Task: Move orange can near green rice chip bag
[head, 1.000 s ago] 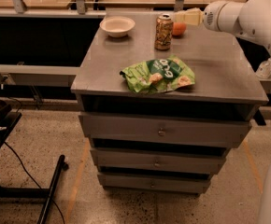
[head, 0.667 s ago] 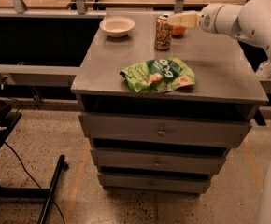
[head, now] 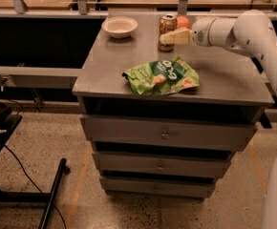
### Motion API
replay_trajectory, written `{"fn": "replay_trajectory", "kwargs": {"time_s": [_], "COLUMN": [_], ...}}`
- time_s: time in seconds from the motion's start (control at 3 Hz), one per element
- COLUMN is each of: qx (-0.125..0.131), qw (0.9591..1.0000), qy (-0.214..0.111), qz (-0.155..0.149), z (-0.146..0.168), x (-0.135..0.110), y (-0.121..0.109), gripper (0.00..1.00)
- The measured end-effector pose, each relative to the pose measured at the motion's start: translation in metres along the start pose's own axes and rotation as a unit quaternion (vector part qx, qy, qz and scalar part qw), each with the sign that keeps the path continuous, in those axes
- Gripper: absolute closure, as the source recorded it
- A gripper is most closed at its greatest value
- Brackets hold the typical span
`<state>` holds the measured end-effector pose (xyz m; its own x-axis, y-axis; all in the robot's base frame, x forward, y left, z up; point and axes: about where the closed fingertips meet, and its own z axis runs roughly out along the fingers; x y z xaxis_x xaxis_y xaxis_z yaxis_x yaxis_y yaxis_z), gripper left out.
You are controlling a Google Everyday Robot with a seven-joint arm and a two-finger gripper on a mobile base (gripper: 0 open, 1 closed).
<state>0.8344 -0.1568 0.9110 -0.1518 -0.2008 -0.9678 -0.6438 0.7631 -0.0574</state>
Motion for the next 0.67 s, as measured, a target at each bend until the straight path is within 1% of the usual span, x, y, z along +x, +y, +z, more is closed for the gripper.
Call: {"fn": "replay_trajectory", "kwargs": {"time_s": [0.33, 0.67], "qx": [-0.015, -0.037], "qw": [0.9997, 0.9979], "qy": [-0.015, -0.050], "qz": [-0.007, -0.016], "z": [0.007, 0.022], "x": [0.007, -0.008], "y": [0.007, 0.016], "gripper": [0.00, 0.00]}}
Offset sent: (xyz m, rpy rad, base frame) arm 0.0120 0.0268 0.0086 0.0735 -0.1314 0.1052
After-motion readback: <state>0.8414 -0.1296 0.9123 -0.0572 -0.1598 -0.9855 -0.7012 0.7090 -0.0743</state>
